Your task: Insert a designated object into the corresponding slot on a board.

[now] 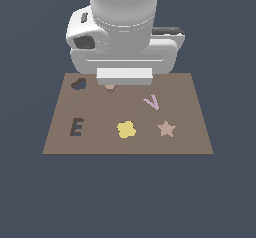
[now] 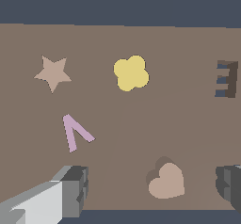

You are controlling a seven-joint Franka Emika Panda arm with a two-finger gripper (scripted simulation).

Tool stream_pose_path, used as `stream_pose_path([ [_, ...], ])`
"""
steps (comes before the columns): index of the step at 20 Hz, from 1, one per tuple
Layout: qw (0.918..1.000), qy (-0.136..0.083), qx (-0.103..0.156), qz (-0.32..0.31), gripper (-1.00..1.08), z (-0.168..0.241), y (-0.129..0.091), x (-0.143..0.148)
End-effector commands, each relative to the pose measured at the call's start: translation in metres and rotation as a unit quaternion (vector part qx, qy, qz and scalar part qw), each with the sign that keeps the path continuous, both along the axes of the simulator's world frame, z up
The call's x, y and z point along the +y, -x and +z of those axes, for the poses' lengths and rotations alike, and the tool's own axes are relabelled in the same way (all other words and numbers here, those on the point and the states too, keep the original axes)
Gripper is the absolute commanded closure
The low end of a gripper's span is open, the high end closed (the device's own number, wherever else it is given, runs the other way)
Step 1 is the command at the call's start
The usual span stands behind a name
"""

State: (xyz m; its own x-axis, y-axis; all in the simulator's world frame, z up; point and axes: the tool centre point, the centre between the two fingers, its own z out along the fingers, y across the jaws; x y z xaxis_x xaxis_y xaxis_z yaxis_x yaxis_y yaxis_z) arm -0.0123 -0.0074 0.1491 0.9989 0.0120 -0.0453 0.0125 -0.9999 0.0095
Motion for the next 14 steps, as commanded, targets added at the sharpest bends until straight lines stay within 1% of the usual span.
stream_pose_path([
  [1,1.0,0.0,0.0,0.0,-0.92,0.0,0.0,0.0],
  [7,1.0,0.0,-0.001,0.004,-0.92,-0.006,0.005,-0.003],
  [14,0.9998,-0.002,-0.007,0.02,-0.92,-0.028,0.024,-0.013],
])
